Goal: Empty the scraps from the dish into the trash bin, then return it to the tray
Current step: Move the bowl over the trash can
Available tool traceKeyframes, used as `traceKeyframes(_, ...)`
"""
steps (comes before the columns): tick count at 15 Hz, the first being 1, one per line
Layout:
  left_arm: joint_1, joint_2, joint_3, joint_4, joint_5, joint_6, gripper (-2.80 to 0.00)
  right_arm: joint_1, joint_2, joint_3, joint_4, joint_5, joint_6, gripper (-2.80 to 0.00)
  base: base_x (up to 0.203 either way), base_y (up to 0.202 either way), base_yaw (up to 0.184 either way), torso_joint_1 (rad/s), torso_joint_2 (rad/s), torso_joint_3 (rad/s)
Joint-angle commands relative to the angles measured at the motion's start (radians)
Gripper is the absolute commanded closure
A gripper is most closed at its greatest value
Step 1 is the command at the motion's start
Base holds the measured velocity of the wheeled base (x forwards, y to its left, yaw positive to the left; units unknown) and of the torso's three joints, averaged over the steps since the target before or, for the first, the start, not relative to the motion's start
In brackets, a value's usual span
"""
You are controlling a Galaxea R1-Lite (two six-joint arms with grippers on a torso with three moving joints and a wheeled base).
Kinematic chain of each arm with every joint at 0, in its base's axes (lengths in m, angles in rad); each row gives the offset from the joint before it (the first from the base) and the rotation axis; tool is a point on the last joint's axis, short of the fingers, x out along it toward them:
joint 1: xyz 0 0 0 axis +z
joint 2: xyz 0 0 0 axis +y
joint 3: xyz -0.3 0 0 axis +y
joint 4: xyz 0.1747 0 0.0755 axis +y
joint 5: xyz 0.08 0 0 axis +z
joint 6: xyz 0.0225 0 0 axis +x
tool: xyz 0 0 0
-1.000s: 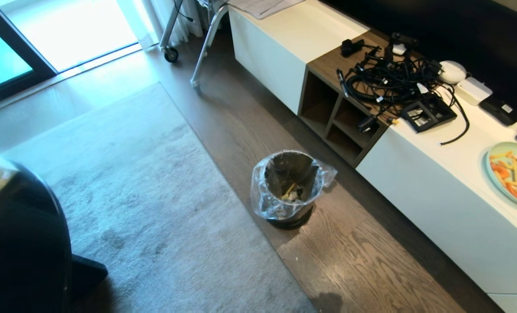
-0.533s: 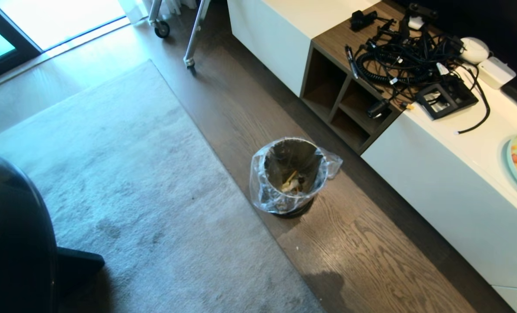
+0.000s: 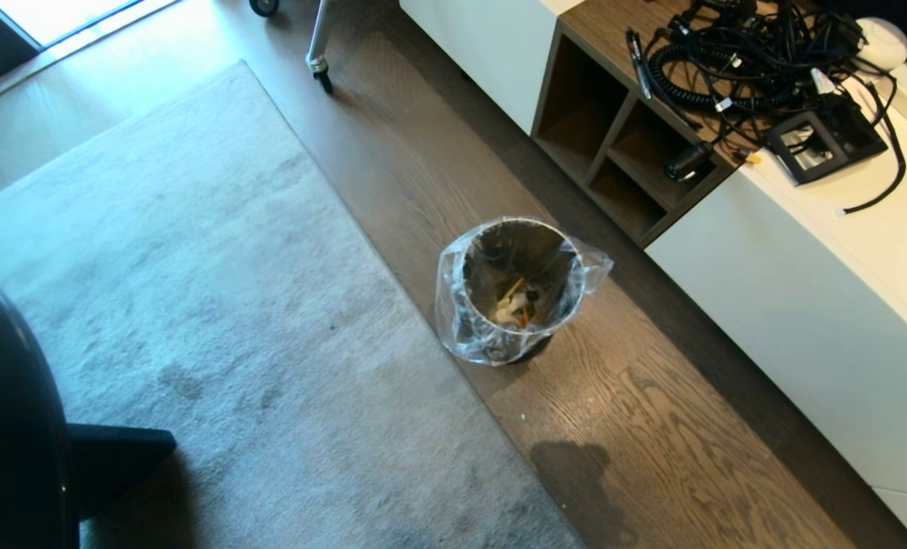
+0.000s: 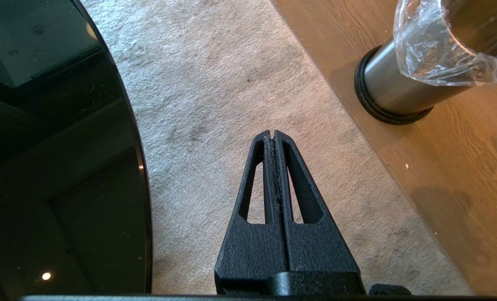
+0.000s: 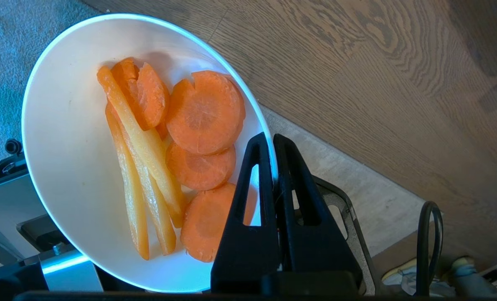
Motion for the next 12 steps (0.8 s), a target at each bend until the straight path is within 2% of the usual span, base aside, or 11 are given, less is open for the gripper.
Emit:
traceKeyframes(1,0.000,0.000,0.000,0.000,0.001,-0.001,0.00,0.000,0.000,0.000,0.003,-0.002,0.000,0.00,0.000,0.000,0.000,-0.002,0.00,-0.037)
traceKeyframes(7,0.000,0.000,0.000,-0.002,0.001,-0.001,0.00,0.002,0.000,-0.008,-0.022,-0.001,-0.101,0.00,0.000,0.000,0.000,0.001,0.00,-0.005)
traceKeyframes(10,0.000,0.000,0.000,-0.001,0.001,-0.001,0.00,0.004,0.009,-0.025,-0.061,0.001,-0.107,0.00,0.000,0.000,0.000,0.000,0.00,0.000)
traceKeyframes(12,0.000,0.000,0.000,0.000,0.001,0.001,0.00,0.003,0.015,-0.071,-0.069,0.078,-0.107,0.00,0.000,0.000,0.000,0.000,0.00,0.000)
